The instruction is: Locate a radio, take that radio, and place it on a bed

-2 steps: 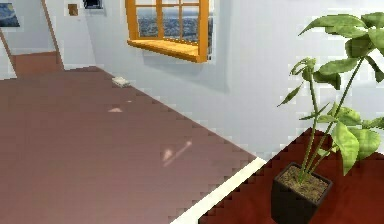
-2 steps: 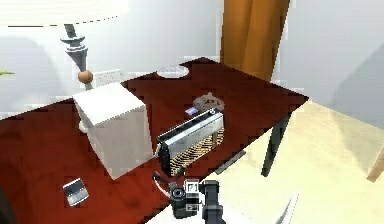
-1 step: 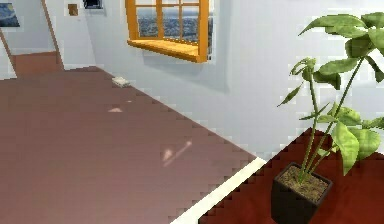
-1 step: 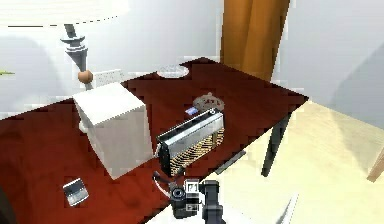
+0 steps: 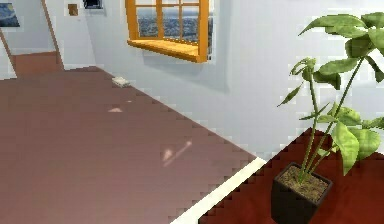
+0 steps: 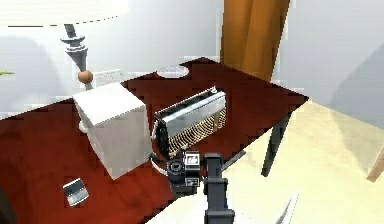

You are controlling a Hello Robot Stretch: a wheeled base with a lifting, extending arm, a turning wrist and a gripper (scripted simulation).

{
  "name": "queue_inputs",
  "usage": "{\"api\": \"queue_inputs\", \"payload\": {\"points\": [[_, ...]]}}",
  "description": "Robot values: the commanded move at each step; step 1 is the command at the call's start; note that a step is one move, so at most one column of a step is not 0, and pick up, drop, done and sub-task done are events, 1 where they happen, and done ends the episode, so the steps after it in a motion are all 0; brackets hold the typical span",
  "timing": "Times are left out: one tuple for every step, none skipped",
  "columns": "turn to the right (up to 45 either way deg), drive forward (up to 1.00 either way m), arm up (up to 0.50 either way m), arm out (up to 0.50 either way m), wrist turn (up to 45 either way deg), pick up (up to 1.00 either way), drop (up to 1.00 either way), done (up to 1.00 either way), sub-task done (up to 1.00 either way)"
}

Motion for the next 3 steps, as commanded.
{"api": "queue_inputs", "payload": {"points": [[0.0,0.0,0.22,0.0,0.0,0.0,0.0,0.0,0.0],[0.0,0.0,0.0,0.0,-45.0,0.0,0.0,0.0,0.0],[0.0,0.0,0.0,0.0,-45.0,0.0,0.0,0.0,0.0]]}}
